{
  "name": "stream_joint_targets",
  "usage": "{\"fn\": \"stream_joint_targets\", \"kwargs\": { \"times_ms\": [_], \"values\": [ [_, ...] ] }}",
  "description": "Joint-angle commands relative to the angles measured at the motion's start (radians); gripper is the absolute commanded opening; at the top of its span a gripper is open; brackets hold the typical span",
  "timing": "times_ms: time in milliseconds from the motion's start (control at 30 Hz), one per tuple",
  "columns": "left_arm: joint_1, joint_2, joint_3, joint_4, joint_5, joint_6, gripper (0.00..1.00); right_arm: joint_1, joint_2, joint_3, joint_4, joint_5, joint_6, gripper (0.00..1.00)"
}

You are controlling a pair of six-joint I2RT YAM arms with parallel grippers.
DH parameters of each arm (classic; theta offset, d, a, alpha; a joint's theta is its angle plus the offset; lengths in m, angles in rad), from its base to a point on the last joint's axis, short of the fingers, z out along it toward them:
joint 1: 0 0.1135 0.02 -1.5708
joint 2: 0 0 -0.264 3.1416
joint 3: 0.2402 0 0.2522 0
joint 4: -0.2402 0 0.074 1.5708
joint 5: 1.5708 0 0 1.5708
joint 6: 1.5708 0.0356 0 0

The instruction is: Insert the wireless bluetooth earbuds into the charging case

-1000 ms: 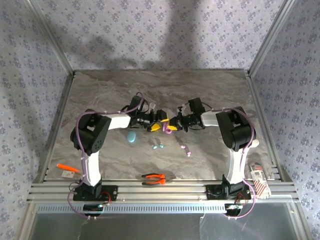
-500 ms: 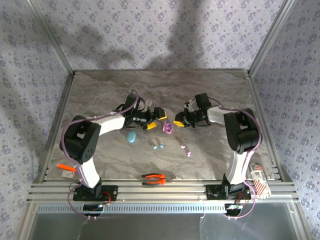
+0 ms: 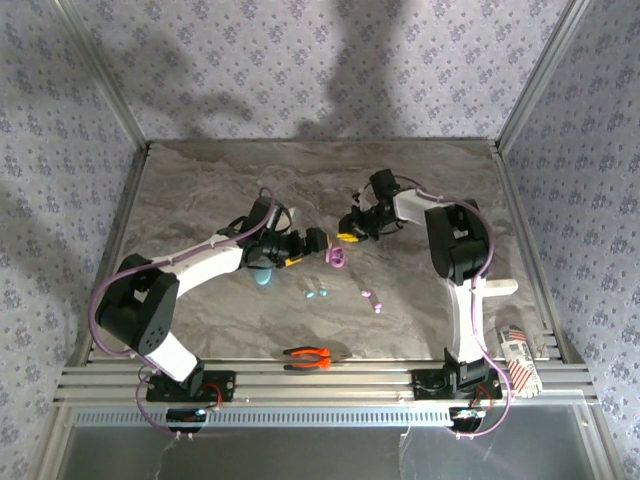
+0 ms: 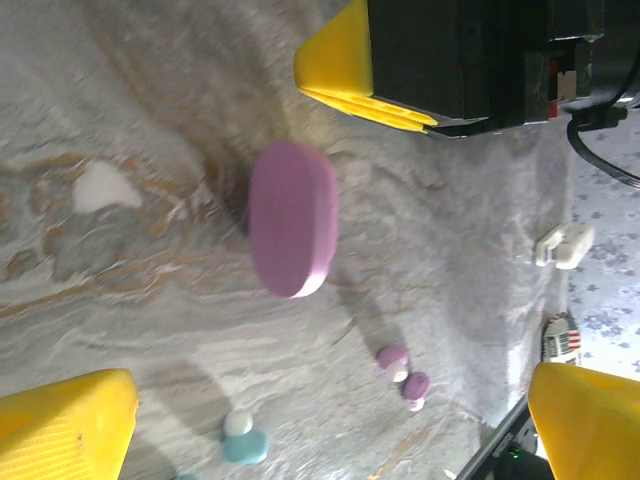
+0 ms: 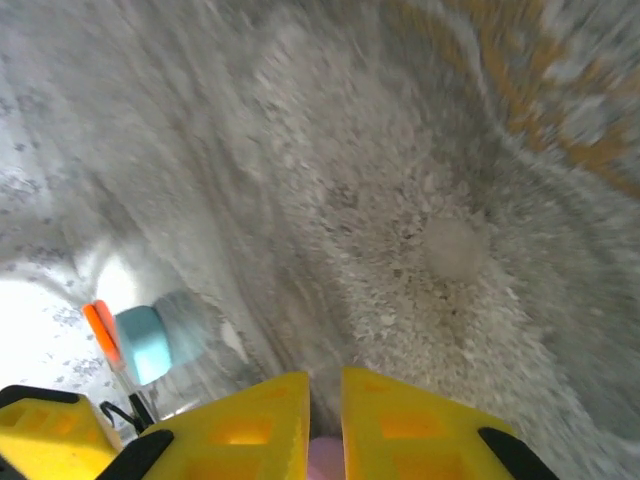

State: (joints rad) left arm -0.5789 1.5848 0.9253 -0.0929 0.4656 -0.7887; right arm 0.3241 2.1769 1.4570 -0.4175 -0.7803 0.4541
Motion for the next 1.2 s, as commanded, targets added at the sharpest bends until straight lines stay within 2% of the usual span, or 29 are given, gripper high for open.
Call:
{"fn": "stream_joint_targets", "kwargs": {
  "times_ms": [0,200,767,1000,1167],
  "values": [
    [0.001,-0.049,-0.013,-0.027,-0.035,0.022,1.0,0.023,0.022,0.035,-0.089,0.019,-0.037,0.15],
    [0.001,-0.078,-0.026,-0.044,-0.044,0.03,1.0,0.035,-0.011,-0.029,-0.074,0.05,-0.03,0.11],
    [0.0,-0.131,-0.066,-0.039,-0.044,0.02,1.0,0.048,-0.159,-0.216,-0.025,0.08,-0.011,0.09],
    [-0.007,-0.187,-0.101,-0.049,-0.047,0.008,1.0,0.035,-0.25,-0.256,-0.039,0.122,-0.009,0.09],
    [-0.037,-0.25,-0.128,-0.087,-0.056,0.015,1.0,0.027,-0.361,-0.33,-0.069,0.175,-0.009,0.14]
  ]
}}
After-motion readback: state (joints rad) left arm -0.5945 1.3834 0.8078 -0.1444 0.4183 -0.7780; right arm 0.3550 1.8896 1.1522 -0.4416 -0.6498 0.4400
